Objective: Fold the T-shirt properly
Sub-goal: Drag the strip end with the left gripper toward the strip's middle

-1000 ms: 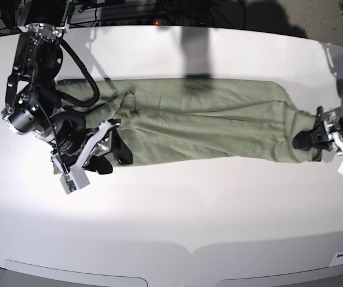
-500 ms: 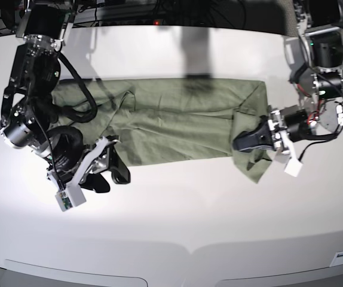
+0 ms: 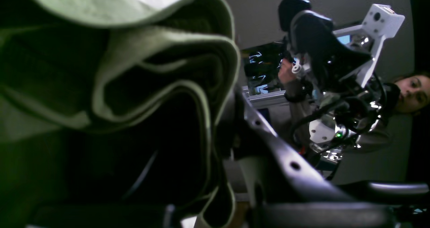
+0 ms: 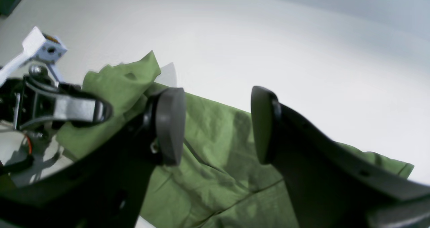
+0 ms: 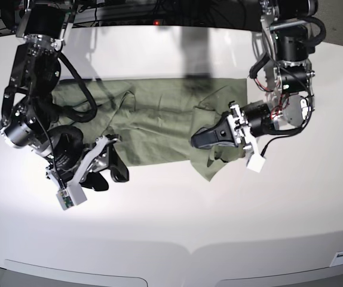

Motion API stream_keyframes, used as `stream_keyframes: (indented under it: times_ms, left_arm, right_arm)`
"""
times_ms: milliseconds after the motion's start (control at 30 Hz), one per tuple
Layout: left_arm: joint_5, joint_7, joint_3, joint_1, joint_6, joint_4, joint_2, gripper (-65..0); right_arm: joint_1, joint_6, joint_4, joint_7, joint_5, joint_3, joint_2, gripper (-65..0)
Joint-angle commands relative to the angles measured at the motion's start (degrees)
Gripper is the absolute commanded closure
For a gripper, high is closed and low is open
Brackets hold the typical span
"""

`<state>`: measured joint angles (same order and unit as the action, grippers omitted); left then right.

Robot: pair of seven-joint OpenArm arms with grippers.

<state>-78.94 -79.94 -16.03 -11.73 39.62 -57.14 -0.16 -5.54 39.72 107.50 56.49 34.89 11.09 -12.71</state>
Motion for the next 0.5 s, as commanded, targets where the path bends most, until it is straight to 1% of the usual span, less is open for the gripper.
stream_keyframes:
  times_ms: [0, 100, 467]
  left_arm:
    - [-0.7, -0.1, 0.0, -0.6, 0.4, -1.0, 0.0, 0.0]
    - [2.4, -0.1, 0.0, 1.1, 0.4, -1.0, 0.0, 0.0]
    - [2.4, -0.1, 0.2, 1.3, 0.4, -1.0, 0.3, 0.0]
  right_arm:
    - [-1.1, 0.3, 1.0, -1.3, 1.1, 0.2, -0.4, -31.5]
    - [-1.1, 0.3, 1.0, -1.4, 1.1, 0.2, -0.4, -31.5]
    - [-1.1, 0.3, 1.0, -1.4, 1.1, 0.2, -0.4, -31.5]
